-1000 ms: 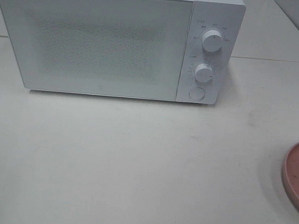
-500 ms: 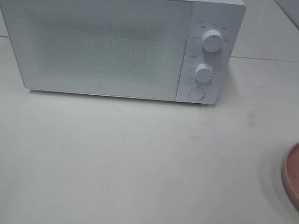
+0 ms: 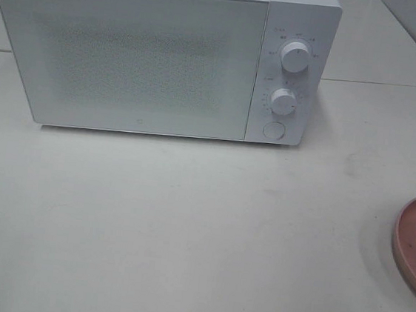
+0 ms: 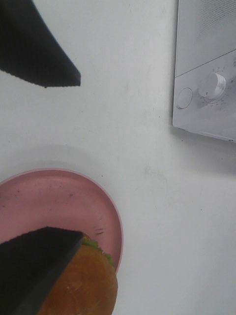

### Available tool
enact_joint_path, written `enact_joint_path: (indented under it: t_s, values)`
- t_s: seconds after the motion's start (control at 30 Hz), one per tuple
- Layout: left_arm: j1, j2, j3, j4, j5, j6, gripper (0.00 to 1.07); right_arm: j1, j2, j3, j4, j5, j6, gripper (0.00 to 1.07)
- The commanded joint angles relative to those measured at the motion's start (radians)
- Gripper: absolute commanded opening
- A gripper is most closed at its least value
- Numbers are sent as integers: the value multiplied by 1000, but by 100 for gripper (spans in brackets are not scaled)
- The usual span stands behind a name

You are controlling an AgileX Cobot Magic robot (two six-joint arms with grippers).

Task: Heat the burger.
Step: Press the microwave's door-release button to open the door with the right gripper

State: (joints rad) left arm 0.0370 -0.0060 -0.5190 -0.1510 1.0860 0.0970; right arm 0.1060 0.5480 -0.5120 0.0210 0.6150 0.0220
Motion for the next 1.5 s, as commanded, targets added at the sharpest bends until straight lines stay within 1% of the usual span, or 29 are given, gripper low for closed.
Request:
enact_joint_path:
  t_s: [0.03,0.13,0.3,0.33,0.37,0.4,0.47,0.6,0.63,0.67,0.73,0.77,0.8,0.83,0.9,0.97,1.07,1.13,1.17,1.23,1.27,1.3,1.33,1.37,1.43,1.47,1.5]
  values:
    - [-1,-18,2,4,-14,-1,89,-5,49,-8,-3,-71,-1,76]
    - [-1,-18,2,4,-14,-1,89,-5,117,-8,-3,-148,-1,76]
    - [-1,-18,2,4,-14,-1,89,-5,180,-8,-3,-226,-1,76]
    - [-1,-18,2,4,-14,-1,89,-5,213,-8,-3,-274,-1,76]
    - [-1,-18,2,4,-14,-1,89,-5,213,-8,-3,-274,-1,76]
    - [-1,-18,2,4,-14,-1,89,-5,250,-8,-3,-323,-1,76]
    - [-1,-18,2,4,-14,-1,89,-5,268,-8,-3,-343,-1,76]
    - [-1,-18,2,4,-14,-1,89,-5,359,-8,-3,-455,-1,76]
    - [-1,-18,2,4,-14,-1,89,-5,359,-8,-3,-455,-1,76]
    - [-1,-18,2,4,-14,-1,89,-5,400,-8,-3,-506,-1,76]
    - [-1,-18,2,4,-14,-1,89,-5,420,-8,-3,-530,-1,76]
    - [-1,-18,2,4,-14,-1,89,-5,456,-8,-3,-577,2,76]
    - [-1,-18,2,4,-14,-1,89,-5,456,-8,-3,-577,2,76]
    - [-1,-18,2,4,-14,-1,89,-5,498,-8,-3,-627,5,76]
    - [-1,-18,2,4,-14,-1,89,-5,514,-8,-3,-657,5,76]
    - [-1,-18,2,4,-14,-1,89,-5,583,-6,-4,-770,2,76]
    - [-1,-18,2,4,-14,-1,89,-5,598,-2,-4,-807,0,76]
    - [-1,-18,2,4,-14,-1,89,8,639,26,5,-924,-40,76]
    - [-1,-18,2,4,-14,-1,89,8,639,26,5,-924,-40,76]
    - [-1,-18,2,4,-14,-1,89,73,695,73,99,-1095,-160,76]
    - [-1,-18,2,4,-14,-1,89,73,695,73,99,-1095,-160,76]
    - [-1,-18,2,4,-14,-1,89,94,710,84,132,-1138,-190,76]
    - [-1,-18,2,4,-14,-1,89,135,739,102,204,-1212,-235,76]
    - [-1,-18,2,4,-14,-1,89,135,739,102,204,-1212,-235,76]
    - [-1,-18,2,4,-14,-1,89,170,769,113,271,-1277,-273,76]
    - [-1,-18,2,4,-14,-1,89,170,769,113,271,-1277,-273,76]
    - [-1,-18,2,4,-14,-1,89,207,800,121,329,-1346,-292,76]
